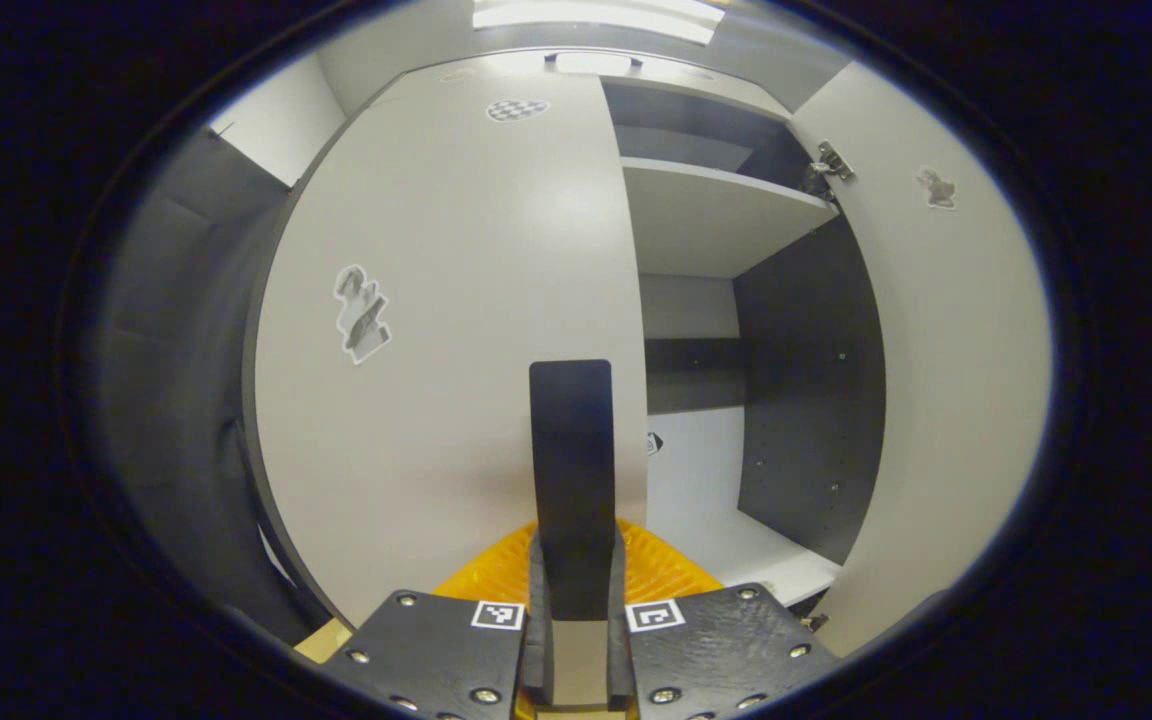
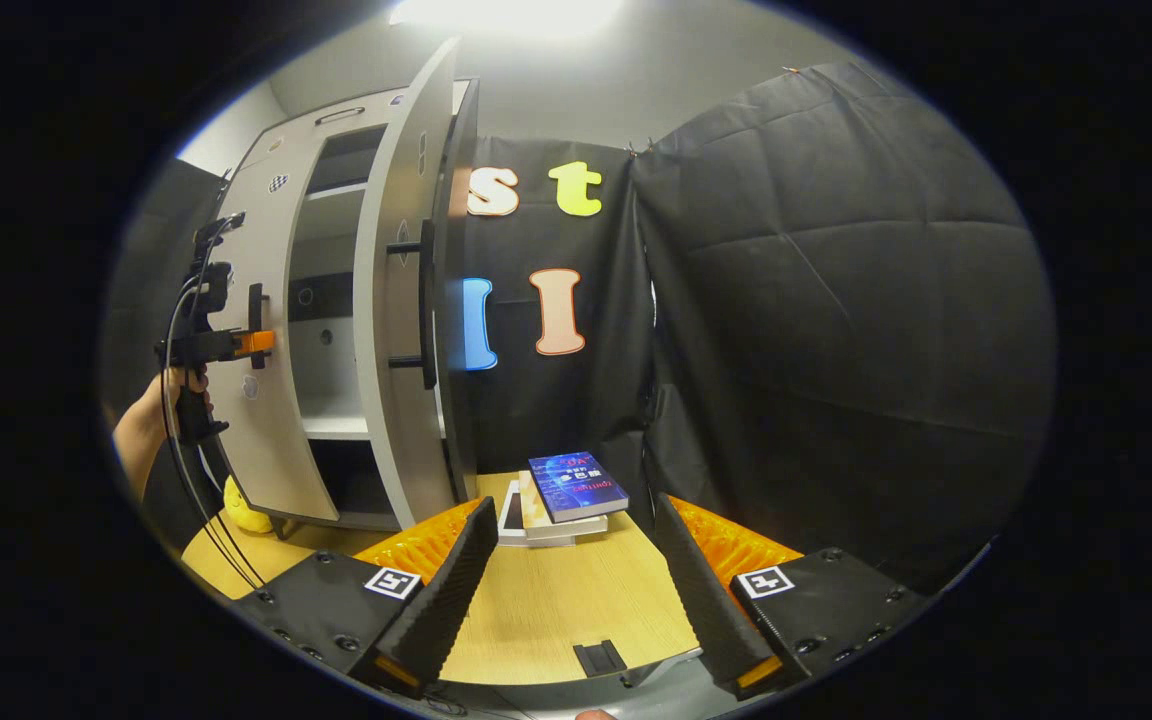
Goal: Open the right door of the double-door shoe cabinet with the right hand, and open the left door with the left hand.
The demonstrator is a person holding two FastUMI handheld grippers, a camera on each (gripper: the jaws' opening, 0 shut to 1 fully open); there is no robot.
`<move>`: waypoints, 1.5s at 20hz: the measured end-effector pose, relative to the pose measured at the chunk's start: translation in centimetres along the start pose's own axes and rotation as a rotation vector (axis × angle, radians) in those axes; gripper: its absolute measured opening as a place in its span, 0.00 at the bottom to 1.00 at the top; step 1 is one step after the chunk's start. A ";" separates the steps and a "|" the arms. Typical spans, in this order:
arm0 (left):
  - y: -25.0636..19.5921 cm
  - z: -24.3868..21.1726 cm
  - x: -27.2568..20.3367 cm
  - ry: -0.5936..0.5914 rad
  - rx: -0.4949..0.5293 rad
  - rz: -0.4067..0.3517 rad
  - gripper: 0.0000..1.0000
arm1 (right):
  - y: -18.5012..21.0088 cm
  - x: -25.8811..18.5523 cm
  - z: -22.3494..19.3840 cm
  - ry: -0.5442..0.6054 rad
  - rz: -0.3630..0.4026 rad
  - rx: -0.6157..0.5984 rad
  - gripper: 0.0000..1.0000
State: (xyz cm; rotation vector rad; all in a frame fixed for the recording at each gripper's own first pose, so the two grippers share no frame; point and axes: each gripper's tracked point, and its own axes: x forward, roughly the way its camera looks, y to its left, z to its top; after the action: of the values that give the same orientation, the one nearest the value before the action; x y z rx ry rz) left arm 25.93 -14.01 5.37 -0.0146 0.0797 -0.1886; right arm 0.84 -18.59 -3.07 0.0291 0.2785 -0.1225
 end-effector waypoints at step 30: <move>9.2 -1.1 -9.7 0.023 0.009 -0.037 0.08 | 11.9 -5.6 2.7 -0.085 0.119 0.009 0.97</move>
State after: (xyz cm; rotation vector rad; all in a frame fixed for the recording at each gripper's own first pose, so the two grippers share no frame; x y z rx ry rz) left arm 18.03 -3.17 4.84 -0.0051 0.1012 -0.2258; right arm -2.26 -6.26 1.17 0.0487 0.1905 -0.0068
